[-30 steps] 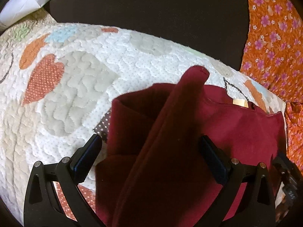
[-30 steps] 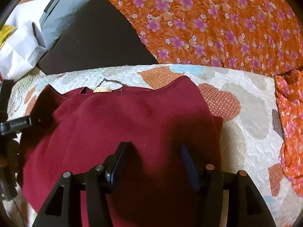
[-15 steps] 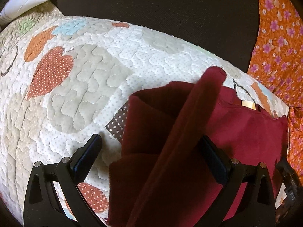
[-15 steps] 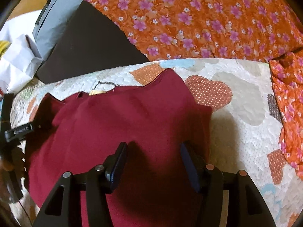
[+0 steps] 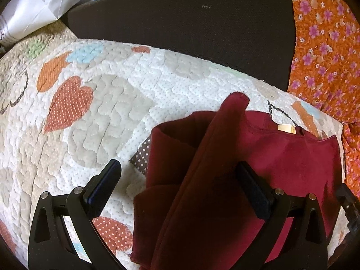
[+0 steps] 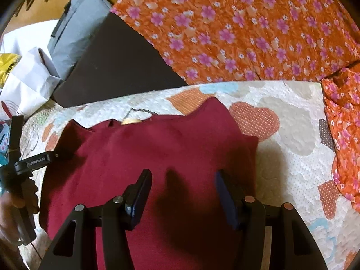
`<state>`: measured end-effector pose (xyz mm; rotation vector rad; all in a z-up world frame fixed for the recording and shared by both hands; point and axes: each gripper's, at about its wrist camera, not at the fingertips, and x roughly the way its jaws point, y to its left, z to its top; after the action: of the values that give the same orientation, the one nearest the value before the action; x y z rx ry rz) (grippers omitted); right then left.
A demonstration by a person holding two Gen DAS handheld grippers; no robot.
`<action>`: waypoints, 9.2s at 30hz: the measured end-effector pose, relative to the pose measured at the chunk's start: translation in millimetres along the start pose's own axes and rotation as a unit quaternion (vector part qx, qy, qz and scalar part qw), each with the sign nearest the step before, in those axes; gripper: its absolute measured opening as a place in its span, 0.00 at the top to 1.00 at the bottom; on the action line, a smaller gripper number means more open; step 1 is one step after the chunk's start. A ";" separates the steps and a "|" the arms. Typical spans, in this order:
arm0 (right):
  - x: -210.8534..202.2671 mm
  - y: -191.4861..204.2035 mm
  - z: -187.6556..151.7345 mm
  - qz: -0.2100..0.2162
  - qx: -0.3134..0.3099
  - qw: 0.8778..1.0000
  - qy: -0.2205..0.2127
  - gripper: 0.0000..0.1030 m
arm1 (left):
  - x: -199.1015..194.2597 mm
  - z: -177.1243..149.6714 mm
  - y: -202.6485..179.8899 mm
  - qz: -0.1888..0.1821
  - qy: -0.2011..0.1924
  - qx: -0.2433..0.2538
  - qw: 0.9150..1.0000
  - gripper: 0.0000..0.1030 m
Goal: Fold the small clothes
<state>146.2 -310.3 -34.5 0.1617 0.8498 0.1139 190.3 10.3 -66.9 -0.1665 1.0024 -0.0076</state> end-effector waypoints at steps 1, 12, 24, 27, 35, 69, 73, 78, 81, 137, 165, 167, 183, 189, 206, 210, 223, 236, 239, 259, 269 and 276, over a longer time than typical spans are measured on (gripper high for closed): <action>-0.5 2.7 1.0 0.005 -0.005 1.000 -0.003 0.46 | 1.8 2.4 0.3 0.010 0.001 0.003 1.000 0.01; 25.8 4.6 5.2 -0.004 -0.024 0.999 0.022 0.55 | 22.2 21.1 24.2 0.053 0.000 -0.021 0.998 0.00; 21.8 3.9 21.3 0.001 -0.007 1.000 0.011 0.55 | 26.3 20.7 22.5 0.054 0.000 -0.018 0.998 0.00; 29.5 3.2 32.4 -0.013 -0.007 1.000 0.014 0.55 | 28.7 20.6 24.2 0.050 0.002 -0.019 0.999 0.00; 72.9 -15.2 41.7 -0.047 -0.003 0.998 0.036 0.54 | 35.3 20.7 25.3 0.043 0.004 -0.016 0.999 0.00; 21.8 14.4 -5.2 -0.050 -0.039 0.997 0.037 0.54 | -31.4 4.5 -18.1 -0.001 -0.018 0.032 0.999 0.01; 24.1 14.5 -5.9 -0.051 -0.036 0.997 0.039 0.54 | -38.9 -3.5 -12.2 0.005 -0.016 0.035 0.999 0.01; 26.4 13.1 -4.8 -0.050 -0.029 0.997 0.043 0.54 | -46.1 -16.1 -1.6 0.010 -0.010 0.030 0.999 0.01; 25.7 14.3 -4.9 -0.047 -0.027 0.998 0.044 0.54 | -50.0 -24.3 3.2 -0.009 0.000 0.016 1.000 0.01; 138.4 254.9 37.7 0.116 -0.168 0.970 0.130 0.82 | -28.8 -46.1 62.6 -0.032 0.065 -0.080 0.994 0.01; 55.2 152.1 43.8 0.219 -0.024 0.960 0.172 0.68 | -65.1 -34.7 -62.3 -0.237 0.039 0.118 0.964 0.39; 48.0 145.4 41.4 0.195 -0.039 0.968 0.150 0.80 | -78.6 -31.9 -72.8 -0.232 0.028 0.166 0.958 0.39; -22.2 14.7 68.9 0.087 -0.121 0.984 0.100 0.83 | -98.8 -34.9 -116.7 -0.321 0.011 0.177 0.930 0.20; -5.8 -1.4 61.3 0.085 -0.100 0.986 0.101 0.83 | -113.2 -45.7 -137.1 -0.350 -0.012 0.229 0.908 0.20; 18.2 -42.4 49.7 0.013 -0.050 0.995 0.084 0.77 | -58.9 -84.2 -167.4 -0.286 0.080 0.252 0.921 0.18; -25.1 -51.6 57.5 0.022 0.009 0.998 0.050 0.75 | -60.8 -94.4 -175.5 -0.268 0.074 0.284 0.918 0.16; -28.8 -40.6 -44.5 0.058 -0.045 0.992 0.102 0.75 | -73.4 -92.4 -162.4 -0.272 0.074 0.271 0.920 0.16; -47.6 -33.2 12.7 0.036 -0.021 0.999 0.031 0.75 | -54.8 -92.0 -164.2 -0.214 0.050 0.251 0.943 0.16; -26.3 -26.8 23.6 0.032 -0.022 0.999 0.036 0.75 | -46.7 -92.6 -165.2 -0.204 0.057 0.251 0.945 0.16; -26.1 -51.3 15.8 -0.006 -0.015 0.999 0.045 0.92 | -35.5 -101.7 -172.6 -0.176 0.067 0.271 0.944 0.16; -33.1 -57.7 -54.7 -0.003 -0.031 0.997 0.075 0.91 | -31.4 -102.1 -178.2 -0.164 0.068 0.270 0.946 0.16; -66.4 -53.2 -43.0 0.002 -0.021 0.999 0.042 0.89 | -49.5 -95.9 -175.5 -0.147 0.022 0.261 0.954 0.16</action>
<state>72.1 -369.3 -23.5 0.1198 0.9294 0.1424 95.5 -171.8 -50.8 0.1714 0.9812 -0.5460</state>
